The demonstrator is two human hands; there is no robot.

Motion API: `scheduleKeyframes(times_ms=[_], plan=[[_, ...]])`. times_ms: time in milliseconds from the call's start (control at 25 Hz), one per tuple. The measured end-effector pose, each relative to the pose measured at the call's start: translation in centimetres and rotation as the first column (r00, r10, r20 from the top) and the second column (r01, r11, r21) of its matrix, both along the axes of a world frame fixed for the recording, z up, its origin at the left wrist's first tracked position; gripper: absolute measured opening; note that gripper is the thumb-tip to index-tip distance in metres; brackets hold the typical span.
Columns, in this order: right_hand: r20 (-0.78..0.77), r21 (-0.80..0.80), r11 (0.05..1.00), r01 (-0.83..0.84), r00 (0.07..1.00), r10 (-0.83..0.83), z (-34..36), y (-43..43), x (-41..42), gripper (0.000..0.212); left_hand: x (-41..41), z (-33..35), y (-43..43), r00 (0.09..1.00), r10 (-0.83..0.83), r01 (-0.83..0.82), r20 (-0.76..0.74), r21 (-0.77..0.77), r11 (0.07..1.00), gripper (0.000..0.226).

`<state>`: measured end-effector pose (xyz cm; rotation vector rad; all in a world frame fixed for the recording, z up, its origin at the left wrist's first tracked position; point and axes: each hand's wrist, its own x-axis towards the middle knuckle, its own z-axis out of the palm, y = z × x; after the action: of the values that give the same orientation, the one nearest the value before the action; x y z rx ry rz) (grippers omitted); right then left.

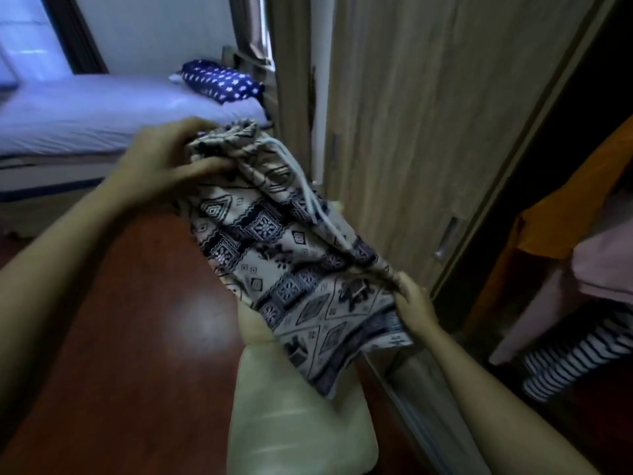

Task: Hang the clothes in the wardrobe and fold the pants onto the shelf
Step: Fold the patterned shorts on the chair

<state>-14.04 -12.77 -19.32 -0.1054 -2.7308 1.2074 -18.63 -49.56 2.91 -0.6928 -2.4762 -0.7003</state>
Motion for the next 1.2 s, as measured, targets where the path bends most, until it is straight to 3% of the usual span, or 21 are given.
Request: scheduleKeyframes(times_ms=[120,240,480,600,760,920,1080,1120,1200], plan=[[-0.040,0.264,0.965,-0.007,0.999,0.018,-1.0,-0.3,-1.0,0.014,-1.3,-7.7,-5.1,0.971,0.212,-0.214,0.108,0.004,0.977,0.046],[0.045,0.406,0.899,-0.161,0.987,0.156,-5.3,-0.9,-1.0,0.018,-0.3,-16.8,-7.7,0.894,0.347,-0.370,0.283,0.033,0.928,0.035],[0.418,0.372,0.840,-0.394,0.880,0.227,-14.4,-1.2,1.0,0.044,2.2,-29.1,-9.7,0.718,0.394,-0.457,0.574,-0.038,0.889,0.042],[0.588,0.328,0.825,-0.460,0.783,0.203,-20.6,-1.9,-1.2,0.036,2.3,-37.3,-10.6,0.556,0.398,-0.516,0.730,-0.073,0.854,0.043],[0.719,0.294,0.817,-0.496,0.678,0.153,-33.1,-3.1,-4.8,0.049,3.1,-51.7,-11.0,0.370,0.403,-0.557,0.837,-0.148,0.817,0.049],[0.575,0.445,0.780,-0.440,0.808,0.128,-45.0,-5.4,-8.4,0.037,1.8,-64.0,-11.2,0.268,0.513,-0.675,0.816,-0.221,0.704,0.054],[0.164,0.659,0.735,-0.162,0.984,0.070,-47.8,-5.9,-9.7,0.036,0.3,-67.5,-12.3,0.209,0.496,-0.735,0.843,-0.199,0.648,0.054],[0.112,0.639,0.758,-0.133,0.991,0.080,-47.8,-5.8,-9.0,0.037,0.4,-67.4,-12.2,0.202,0.455,-0.749,0.867,-0.163,0.643,0.052],[0.149,0.503,0.841,-0.201,0.978,0.144,-46.9,-6.4,-6.4,0.045,0.7,-64.9,-11.3,0.178,0.259,-0.783,0.949,-0.023,0.622,0.039]])
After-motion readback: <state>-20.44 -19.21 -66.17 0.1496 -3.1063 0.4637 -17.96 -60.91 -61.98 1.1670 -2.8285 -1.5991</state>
